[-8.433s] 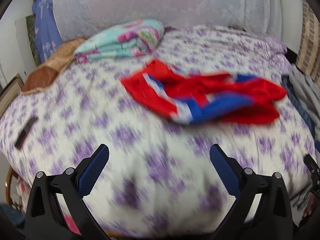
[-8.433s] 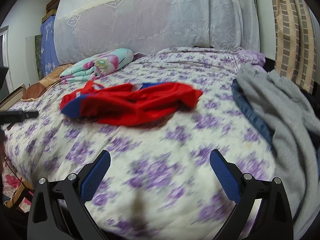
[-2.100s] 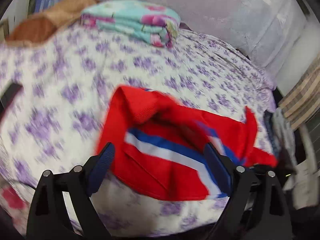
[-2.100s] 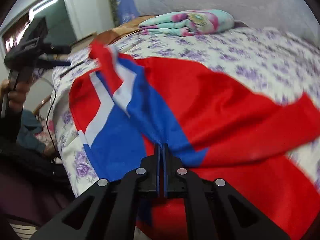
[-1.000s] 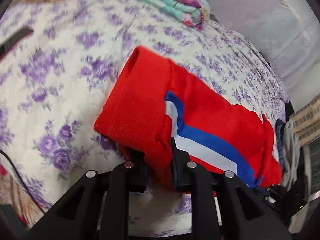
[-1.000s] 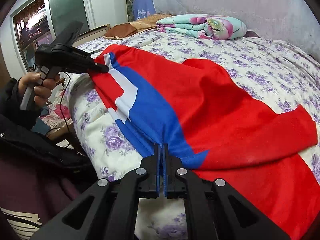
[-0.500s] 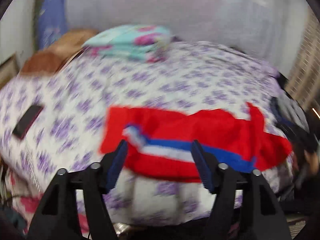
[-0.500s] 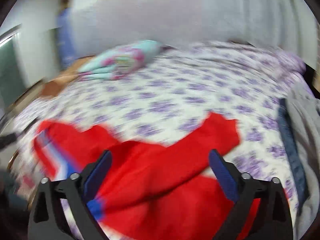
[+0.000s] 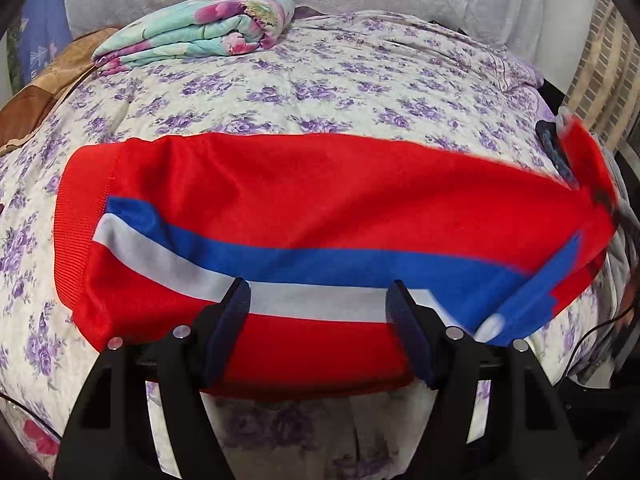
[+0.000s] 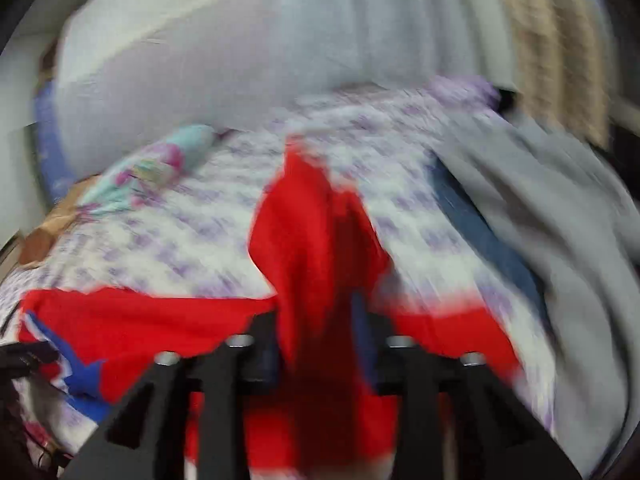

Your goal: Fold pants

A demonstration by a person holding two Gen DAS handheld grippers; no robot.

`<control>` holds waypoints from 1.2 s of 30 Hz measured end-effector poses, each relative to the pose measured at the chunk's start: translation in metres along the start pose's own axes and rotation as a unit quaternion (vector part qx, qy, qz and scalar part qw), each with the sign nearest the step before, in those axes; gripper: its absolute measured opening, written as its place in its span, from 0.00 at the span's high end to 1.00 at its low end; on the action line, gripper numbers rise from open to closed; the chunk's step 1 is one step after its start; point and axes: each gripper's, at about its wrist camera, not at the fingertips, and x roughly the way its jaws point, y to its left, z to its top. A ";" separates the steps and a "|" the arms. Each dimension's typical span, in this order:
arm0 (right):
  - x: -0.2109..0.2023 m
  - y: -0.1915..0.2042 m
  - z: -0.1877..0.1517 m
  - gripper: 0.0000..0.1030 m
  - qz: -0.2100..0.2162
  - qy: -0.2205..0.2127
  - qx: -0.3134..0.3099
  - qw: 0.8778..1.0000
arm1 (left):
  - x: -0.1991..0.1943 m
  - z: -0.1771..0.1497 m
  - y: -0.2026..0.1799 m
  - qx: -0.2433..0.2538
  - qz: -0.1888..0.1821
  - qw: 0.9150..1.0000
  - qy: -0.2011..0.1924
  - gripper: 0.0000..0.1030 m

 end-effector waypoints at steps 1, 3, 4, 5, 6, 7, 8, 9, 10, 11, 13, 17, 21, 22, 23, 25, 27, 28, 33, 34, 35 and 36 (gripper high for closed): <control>0.006 -0.011 -0.018 0.51 0.002 0.028 0.027 0.999 | 0.000 -0.001 -0.001 0.003 -0.001 1.000 -0.001 0.33; 0.004 -0.030 -0.034 0.51 0.023 0.039 0.073 0.996 | -0.001 -0.002 -0.001 0.009 -0.002 1.000 -0.001 0.32; -0.007 -0.035 -0.034 0.48 0.022 0.021 0.077 0.997 | 0.000 -0.002 -0.002 0.011 -0.002 1.000 0.000 0.32; -0.014 -0.037 -0.030 0.42 0.020 0.007 0.075 0.997 | 0.001 -0.002 -0.003 0.016 0.001 1.000 0.000 0.32; -0.020 -0.038 -0.025 0.29 0.022 -0.003 0.074 0.997 | 0.001 -0.002 -0.004 0.020 0.003 1.000 0.001 0.31; -0.023 -0.039 -0.020 0.21 0.030 -0.006 0.079 0.996 | 0.000 -0.003 -0.005 0.024 0.005 1.000 0.002 0.31; -0.022 -0.042 -0.015 0.20 0.040 -0.002 0.089 0.995 | -0.001 -0.003 -0.005 0.025 0.005 1.000 0.002 0.31; -0.020 -0.045 -0.012 0.19 0.053 0.006 0.100 0.994 | -0.003 -0.004 -0.004 0.023 0.003 1.000 0.001 0.31; -0.014 -0.050 -0.008 0.19 0.059 0.019 0.121 0.991 | -0.004 -0.004 -0.003 0.022 0.002 1.000 0.001 0.31; -0.011 -0.055 -0.008 0.19 0.062 0.030 0.138 0.988 | -0.006 -0.005 -0.001 0.019 0.001 1.000 0.001 0.31; 0.000 -0.072 -0.008 0.58 0.051 0.061 0.182 0.980 | -0.009 -0.007 0.003 0.016 0.005 1.000 0.000 0.31; -0.011 -0.072 0.006 0.95 0.118 0.008 0.154 0.981 | -0.013 -0.009 0.011 0.001 0.015 1.000 -0.002 0.31; -0.032 -0.074 -0.001 0.95 0.128 -0.021 0.139 0.982 | -0.015 -0.010 0.014 0.001 0.025 1.000 0.004 0.31; -0.016 -0.081 -0.014 0.90 0.106 0.025 0.144 0.983 | -0.015 -0.012 0.015 0.002 0.027 1.000 0.004 0.31; -0.003 -0.087 -0.026 0.90 0.089 0.070 0.146 0.983 | -0.014 -0.014 0.016 0.003 0.031 0.999 0.005 0.31; -0.006 -0.090 -0.033 0.88 0.094 0.085 0.142 0.982 | -0.014 -0.017 0.018 0.004 0.036 0.999 0.004 0.31; -0.038 -0.079 -0.018 0.76 0.060 0.068 0.099 0.991 | -0.017 -0.018 0.017 0.007 0.042 0.999 0.006 0.31; -0.048 -0.076 -0.013 0.76 0.055 0.058 0.091 0.993 | -0.020 -0.018 0.016 0.008 0.042 0.999 0.007 0.31; -0.117 -0.037 0.032 0.15 -0.102 -0.090 0.016 0.991 | -0.042 -0.015 -0.003 0.039 0.038 0.998 -0.013 0.22; -0.119 -0.032 0.038 0.15 -0.110 -0.099 0.006 0.989 | -0.043 -0.014 -0.007 0.048 0.038 0.998 -0.019 0.18; -0.115 -0.026 0.046 0.15 -0.117 -0.099 -0.009 0.988 | -0.042 -0.013 -0.013 0.060 0.041 0.997 -0.025 0.17; -0.107 -0.021 0.053 0.15 -0.123 -0.088 -0.019 0.988 | -0.038 -0.011 -0.014 0.067 0.053 0.996 -0.026 0.17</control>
